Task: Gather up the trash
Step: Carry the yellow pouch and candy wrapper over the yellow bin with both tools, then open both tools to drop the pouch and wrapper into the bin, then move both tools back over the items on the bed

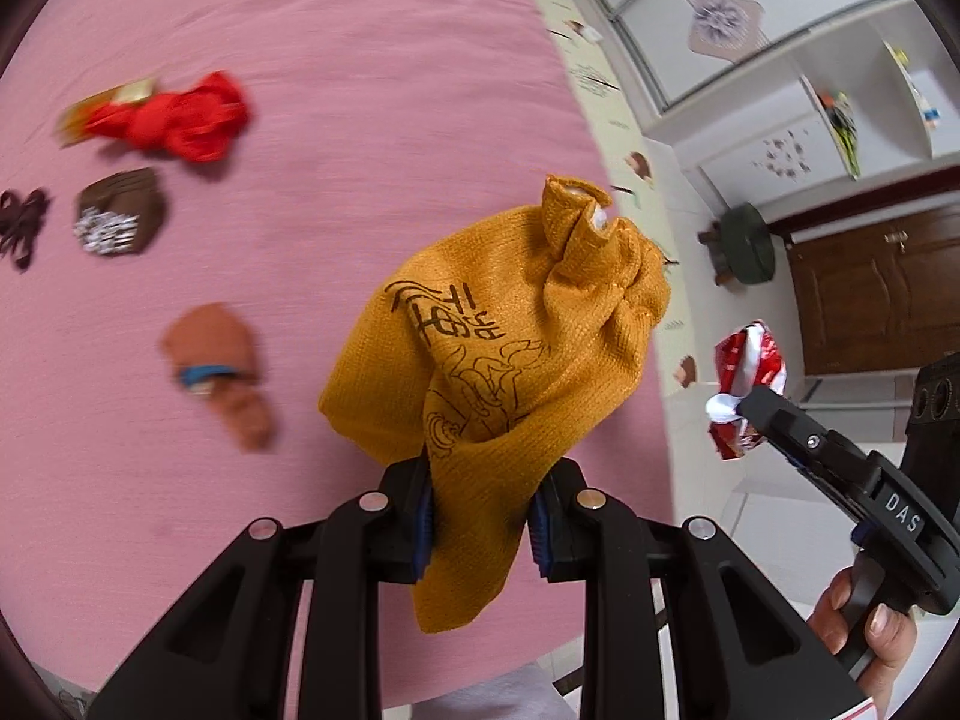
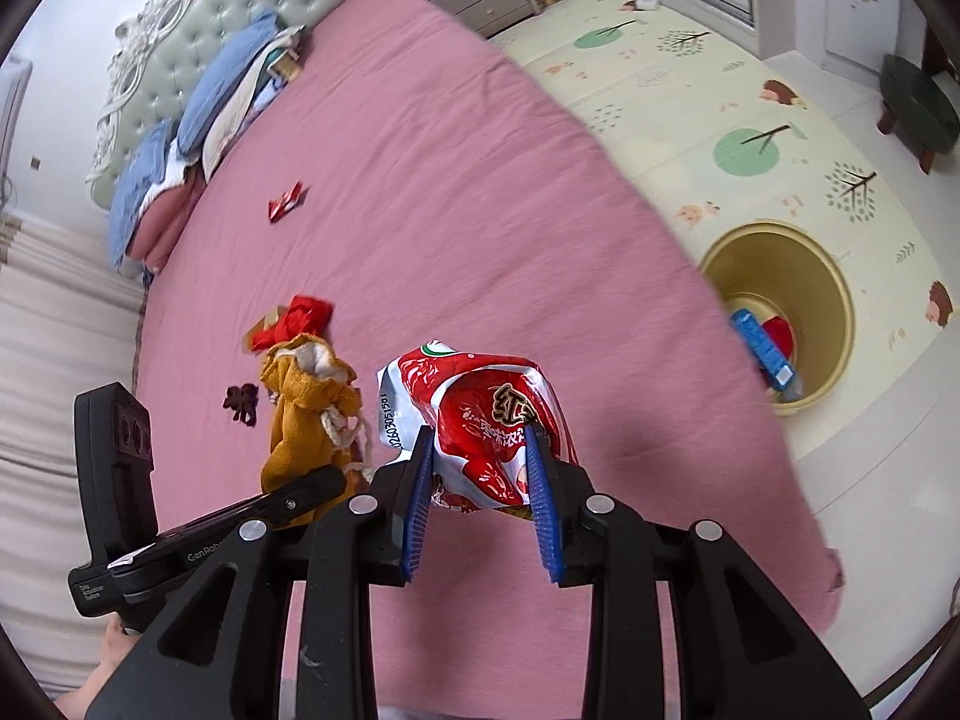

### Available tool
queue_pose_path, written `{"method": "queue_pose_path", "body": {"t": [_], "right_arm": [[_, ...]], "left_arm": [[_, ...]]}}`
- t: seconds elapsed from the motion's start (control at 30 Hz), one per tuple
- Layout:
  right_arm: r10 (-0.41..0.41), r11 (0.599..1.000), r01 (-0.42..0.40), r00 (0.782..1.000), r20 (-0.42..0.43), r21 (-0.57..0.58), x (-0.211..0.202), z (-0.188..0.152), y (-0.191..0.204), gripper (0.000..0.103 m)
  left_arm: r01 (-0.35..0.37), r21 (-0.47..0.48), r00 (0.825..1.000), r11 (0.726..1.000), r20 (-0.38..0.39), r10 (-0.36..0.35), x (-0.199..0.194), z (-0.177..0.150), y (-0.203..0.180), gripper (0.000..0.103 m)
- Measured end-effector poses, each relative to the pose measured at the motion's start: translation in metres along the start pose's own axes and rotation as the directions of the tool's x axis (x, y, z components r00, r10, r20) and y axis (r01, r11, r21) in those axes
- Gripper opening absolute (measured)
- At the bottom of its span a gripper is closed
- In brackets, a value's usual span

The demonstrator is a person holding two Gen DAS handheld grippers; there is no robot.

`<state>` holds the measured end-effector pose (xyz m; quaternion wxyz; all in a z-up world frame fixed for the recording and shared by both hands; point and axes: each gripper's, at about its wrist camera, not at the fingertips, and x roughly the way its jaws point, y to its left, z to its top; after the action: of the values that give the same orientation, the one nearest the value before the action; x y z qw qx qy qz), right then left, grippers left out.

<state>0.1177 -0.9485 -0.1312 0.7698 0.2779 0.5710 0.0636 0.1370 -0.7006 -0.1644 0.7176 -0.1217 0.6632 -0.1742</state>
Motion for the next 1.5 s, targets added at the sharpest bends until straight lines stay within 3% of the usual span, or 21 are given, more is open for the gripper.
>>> {"method": "queue_pose_path", "body": {"t": [0.4, 0.7, 1.17, 1.2, 1.27, 1.3, 1.5], "right_arm": [[-0.008, 0.997, 0.006, 1.000, 0.026, 0.071, -0.050, 0.027, -0.098, 0.029], [-0.017, 0.991, 0.011, 0.999, 0.045, 0.132, -0.069, 0.053, -0.162, 0.029], [-0.028, 0.974, 0.014, 0.998, 0.059, 0.226, -0.072, 0.102, -0.244, 0.031], [-0.018, 0.971, 0.002, 0.998, 0.063, 0.240, -0.072, 0.105, -0.248, 0.035], [-0.007, 0.959, -0.013, 0.998, 0.067, 0.282, -0.071, 0.111, -0.258, 0.051], [-0.004, 0.950, -0.020, 0.997, 0.078, 0.313, -0.071, 0.115, -0.264, 0.053], [-0.011, 0.938, -0.016, 0.997, 0.077, 0.346, -0.069, 0.128, -0.280, 0.053]], "left_arm": [[0.028, 0.076, 0.998, 0.997, -0.049, -0.024, 0.053, 0.009, -0.125, 0.025], [0.026, 0.146, 0.995, 0.989, -0.099, -0.011, 0.097, 0.030, -0.194, 0.025], [0.052, 0.201, 0.982, 0.978, -0.188, -0.013, 0.162, 0.071, -0.254, 0.026], [0.060, 0.205, 0.981, 0.977, -0.193, -0.019, 0.165, 0.074, -0.258, 0.029], [0.071, 0.192, 0.982, 0.979, -0.187, -0.035, 0.170, 0.081, -0.263, 0.056], [0.074, 0.189, 0.982, 0.979, -0.182, -0.039, 0.171, 0.084, -0.264, 0.077], [0.031, 0.227, 0.987, 0.973, -0.163, 0.006, 0.176, 0.092, -0.266, 0.080]]}}
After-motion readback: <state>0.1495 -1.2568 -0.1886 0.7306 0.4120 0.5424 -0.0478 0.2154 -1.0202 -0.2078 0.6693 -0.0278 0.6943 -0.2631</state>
